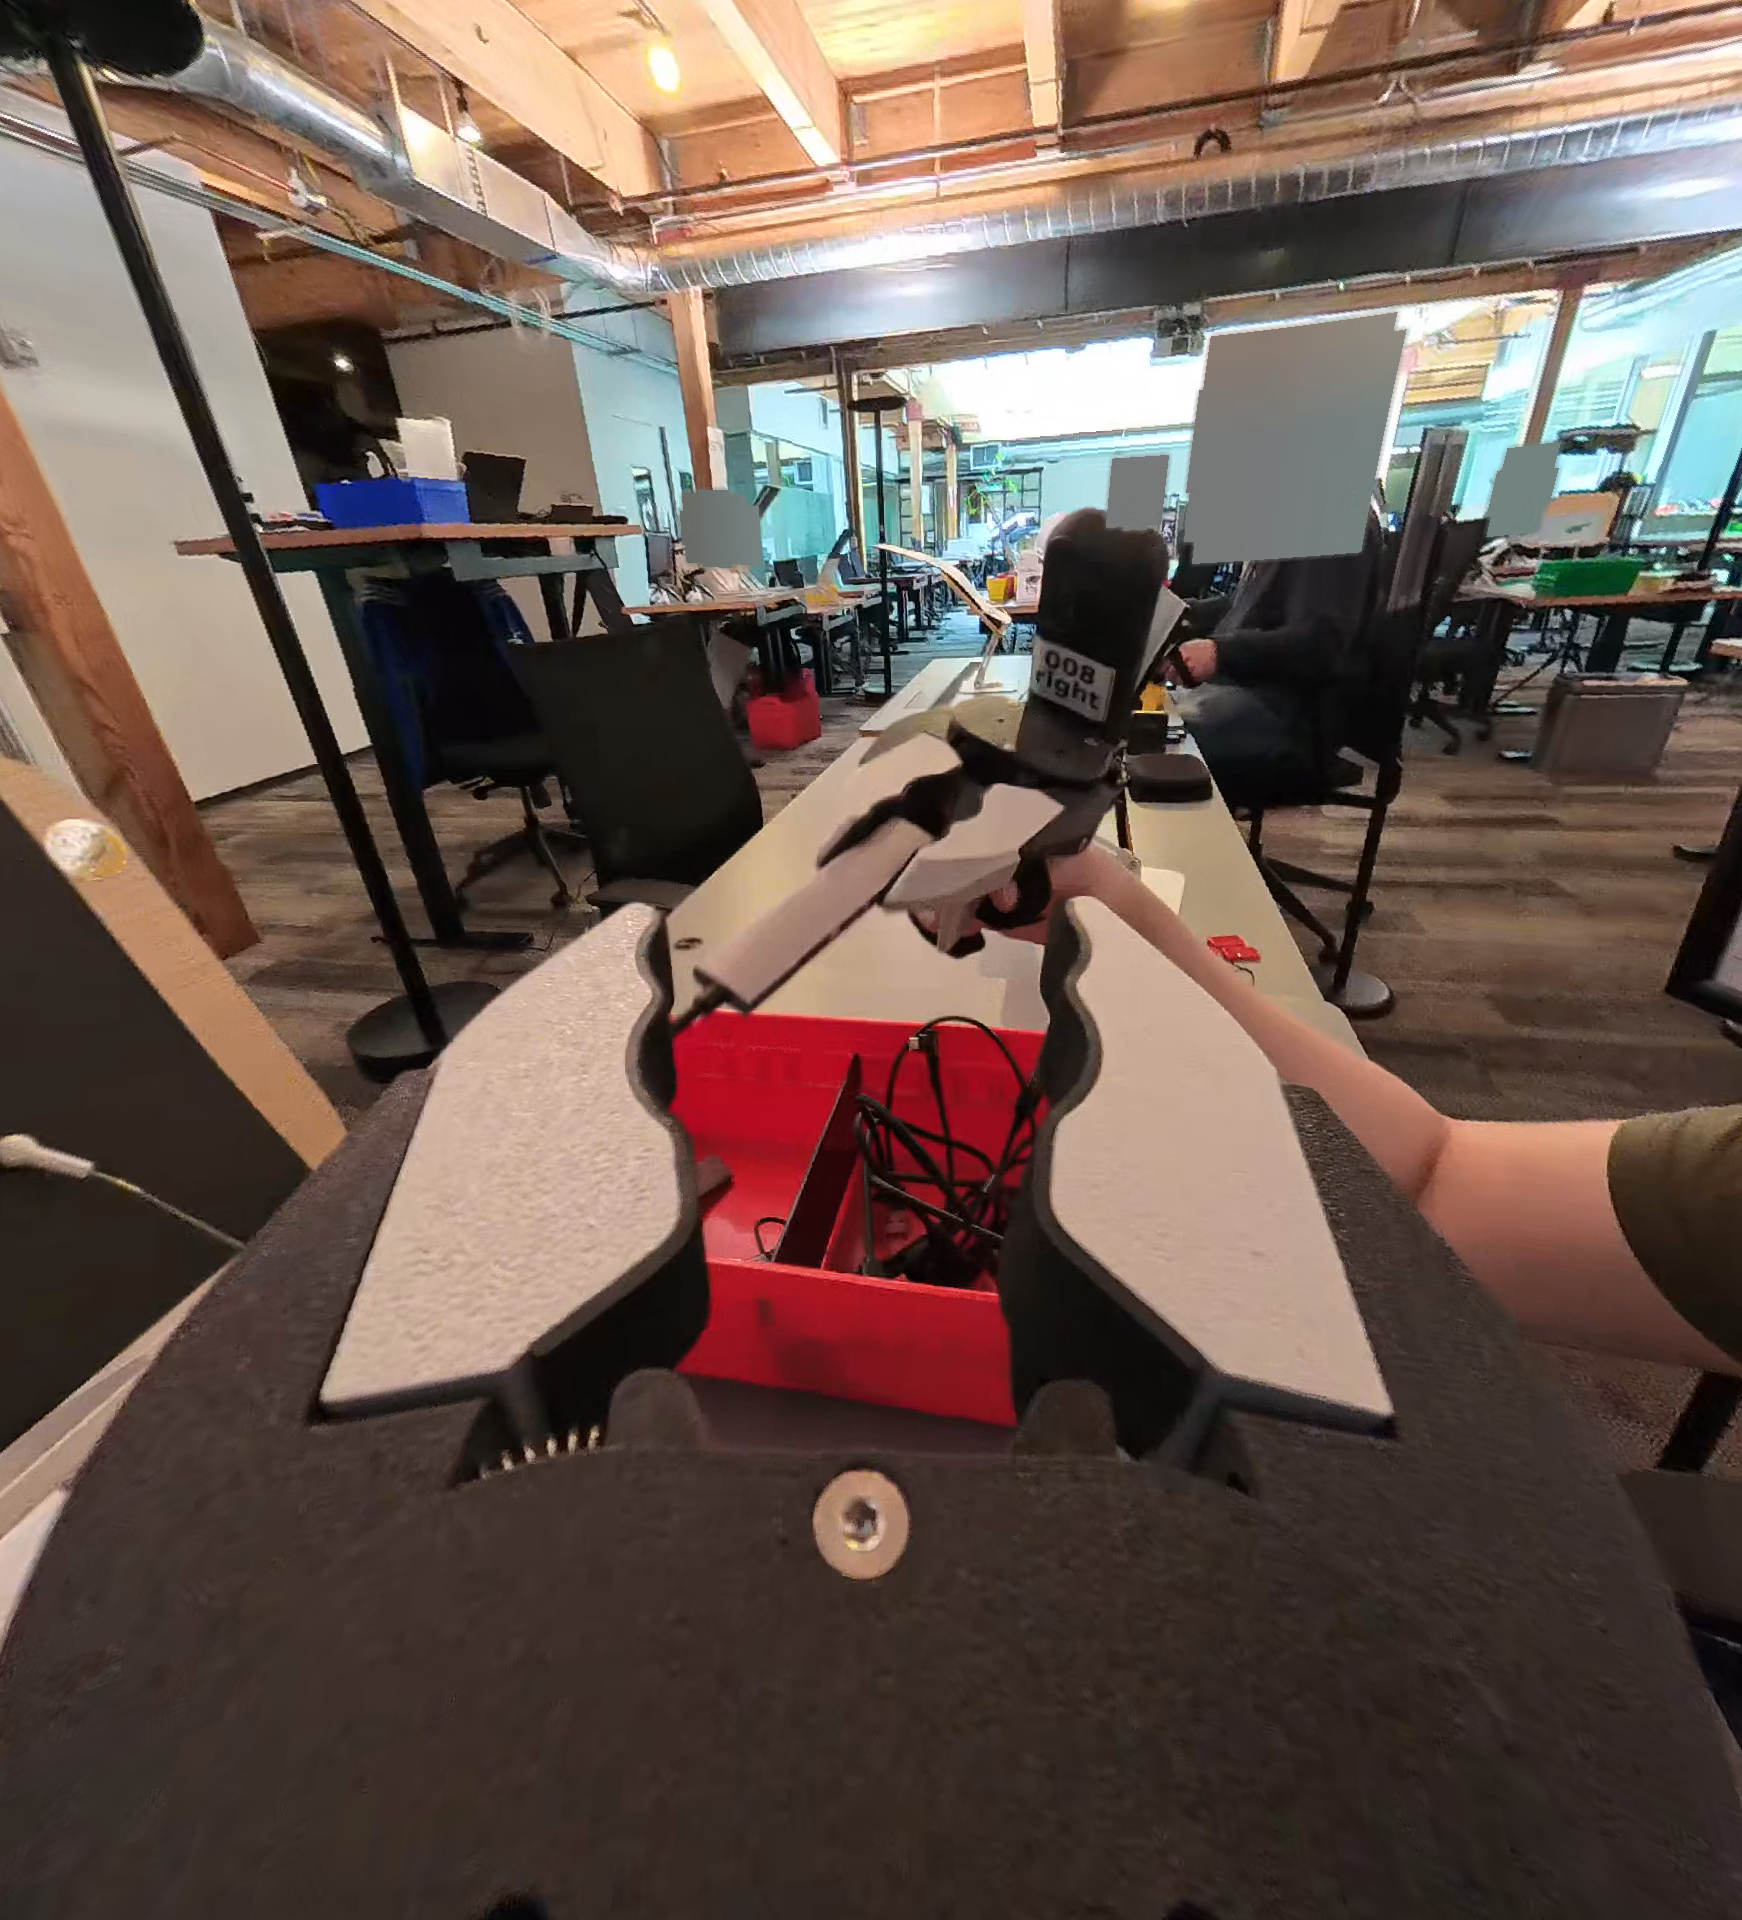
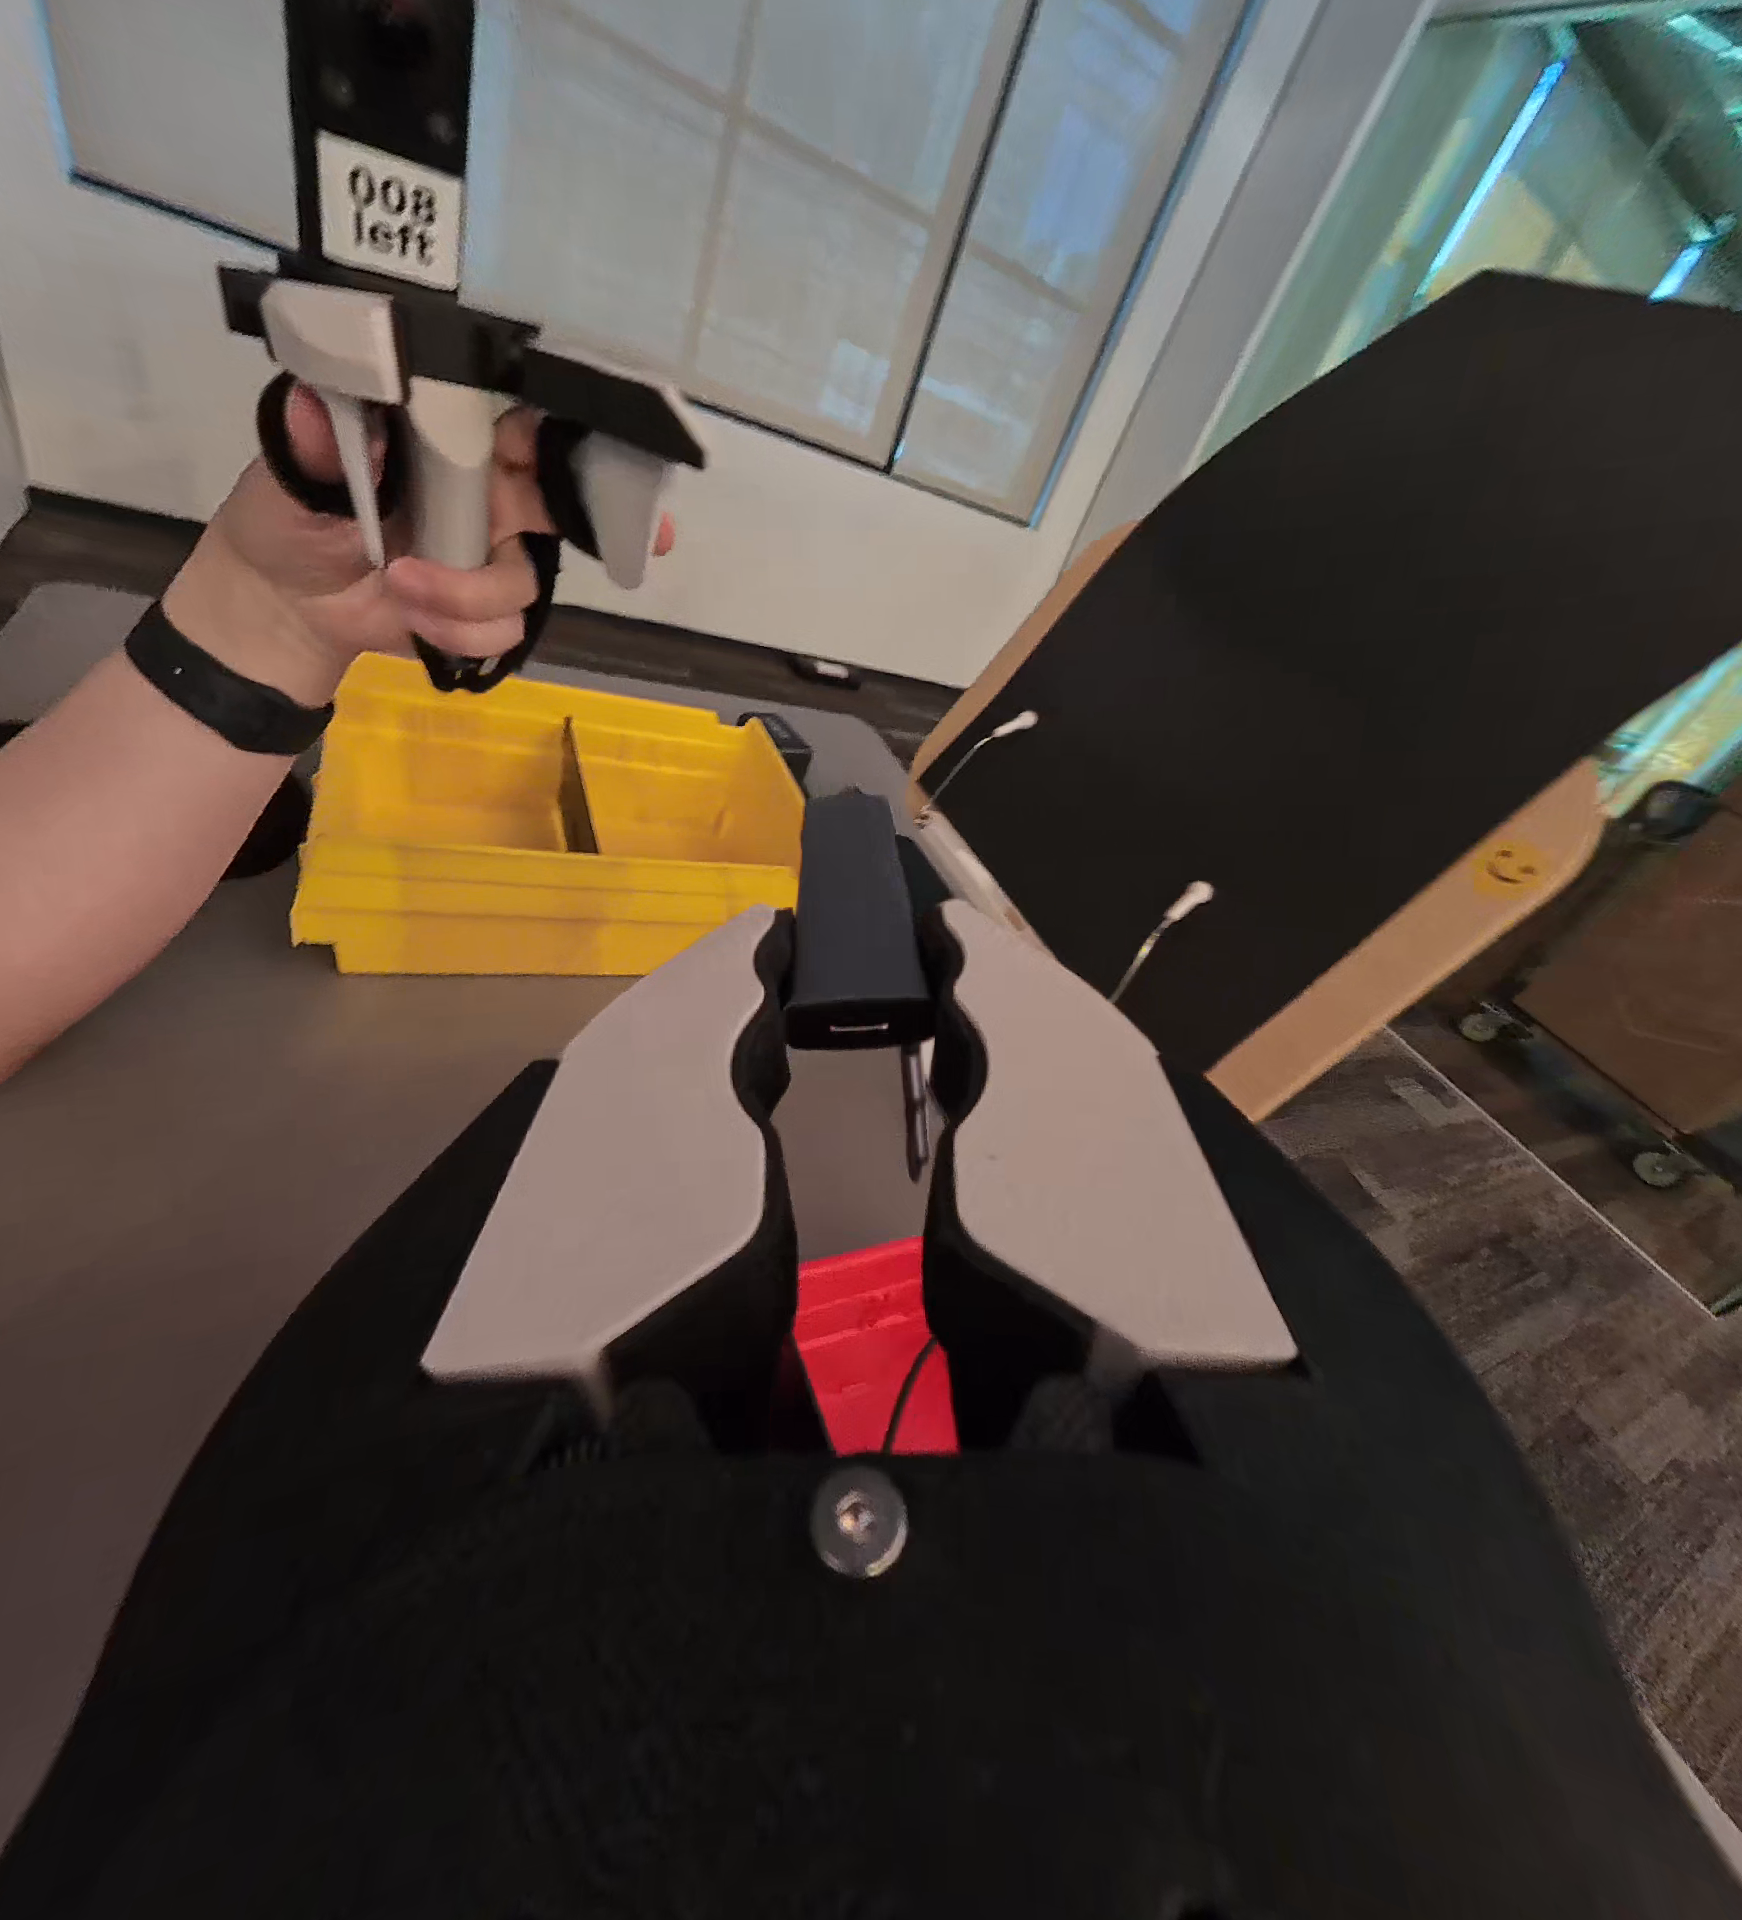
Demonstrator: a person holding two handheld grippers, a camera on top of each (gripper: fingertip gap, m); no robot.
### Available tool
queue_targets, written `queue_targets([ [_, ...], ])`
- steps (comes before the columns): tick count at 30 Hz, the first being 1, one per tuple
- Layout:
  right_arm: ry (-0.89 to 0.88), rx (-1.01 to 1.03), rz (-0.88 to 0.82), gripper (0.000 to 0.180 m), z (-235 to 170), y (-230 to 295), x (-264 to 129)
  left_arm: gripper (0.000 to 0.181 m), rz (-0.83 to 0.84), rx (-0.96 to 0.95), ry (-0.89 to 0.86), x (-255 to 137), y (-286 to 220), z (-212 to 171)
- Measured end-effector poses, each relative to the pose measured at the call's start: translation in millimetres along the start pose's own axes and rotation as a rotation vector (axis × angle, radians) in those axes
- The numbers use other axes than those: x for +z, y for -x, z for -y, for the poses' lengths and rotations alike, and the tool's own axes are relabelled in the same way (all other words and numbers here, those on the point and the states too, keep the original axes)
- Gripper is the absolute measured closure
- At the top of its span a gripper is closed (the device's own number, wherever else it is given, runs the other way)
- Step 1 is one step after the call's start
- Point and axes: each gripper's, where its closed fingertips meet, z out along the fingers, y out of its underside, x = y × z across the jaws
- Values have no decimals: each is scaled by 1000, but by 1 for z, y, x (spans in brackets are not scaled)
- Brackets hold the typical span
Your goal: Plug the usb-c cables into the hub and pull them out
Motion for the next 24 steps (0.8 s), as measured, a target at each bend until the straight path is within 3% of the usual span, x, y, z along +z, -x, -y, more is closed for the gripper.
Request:
queue_targets([
  [5, -52, 19, -116, 155, 11, -23, -49, 115, 1, 0, -3, -1, -1, 1],
  [8, 17, 42, -189, 155, -6, -38, -65, 116, -8, 3, 12, 4, -4, -1],
  [16, 367, 353, -133, 155, -138, -64, -35, 117, -12, 27, 76, 13, -8, -10],
  [20, 609, 508, -137, 155, -192, -59, -19, 117, -12, 30, 78, 14, -8, -10],
  [24, 833, 532, -206, 153, -229, -58, -16, 117, -15, 34, 91, 15, -9, -12],
])
